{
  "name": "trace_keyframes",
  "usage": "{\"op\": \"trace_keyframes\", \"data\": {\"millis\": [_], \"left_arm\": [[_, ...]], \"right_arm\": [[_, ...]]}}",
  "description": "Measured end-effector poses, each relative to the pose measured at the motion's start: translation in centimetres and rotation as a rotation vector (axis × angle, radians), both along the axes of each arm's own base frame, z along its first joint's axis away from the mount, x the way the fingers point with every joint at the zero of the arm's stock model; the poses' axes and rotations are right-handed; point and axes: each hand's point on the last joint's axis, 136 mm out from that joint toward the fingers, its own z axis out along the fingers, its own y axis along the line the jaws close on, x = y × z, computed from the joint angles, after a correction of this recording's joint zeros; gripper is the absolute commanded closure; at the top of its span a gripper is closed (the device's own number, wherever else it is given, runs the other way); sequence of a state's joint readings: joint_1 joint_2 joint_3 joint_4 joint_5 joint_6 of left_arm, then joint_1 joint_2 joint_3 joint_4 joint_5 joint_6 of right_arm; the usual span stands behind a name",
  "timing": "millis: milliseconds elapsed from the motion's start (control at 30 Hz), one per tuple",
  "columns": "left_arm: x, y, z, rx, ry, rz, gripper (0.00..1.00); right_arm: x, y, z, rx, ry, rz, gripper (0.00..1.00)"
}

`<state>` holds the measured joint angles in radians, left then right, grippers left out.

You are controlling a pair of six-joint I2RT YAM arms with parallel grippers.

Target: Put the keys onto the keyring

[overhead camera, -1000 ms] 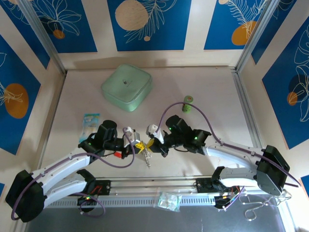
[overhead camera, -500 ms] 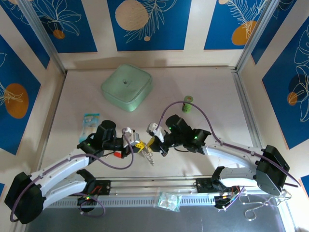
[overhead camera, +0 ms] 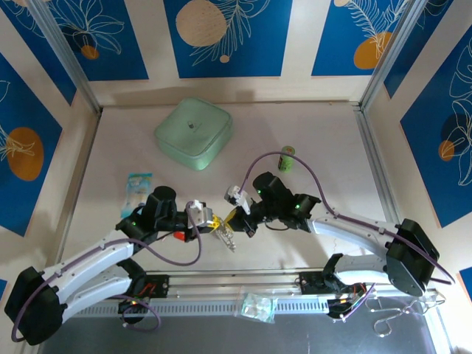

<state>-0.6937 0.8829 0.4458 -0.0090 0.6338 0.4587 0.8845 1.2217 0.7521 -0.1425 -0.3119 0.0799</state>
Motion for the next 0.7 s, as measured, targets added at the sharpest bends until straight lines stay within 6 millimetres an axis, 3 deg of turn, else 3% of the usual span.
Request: {"op": "trace_keyframes", "data": {"millis": [433,600,700], "left_arm": [[-0.04,0.13,-0.03,0.005,-0.069,-0.005,1.00],[-0.03,0.04,-0.15,-0.008,-0.065,0.002,1.00],[-0.02,-0.01,0.01,-0.033,-0.050,0.018,1.00]], "right_arm": [[-0.01,-0.05,-0.46,-0.004,0.049,-0.002,1.00],[0.23,-0.03,-0.83,-0.013,0.051,-0.009,0.75],[0.84,-0.23,-0.71,-0.009,0.013,-0.026,0.66]]}}
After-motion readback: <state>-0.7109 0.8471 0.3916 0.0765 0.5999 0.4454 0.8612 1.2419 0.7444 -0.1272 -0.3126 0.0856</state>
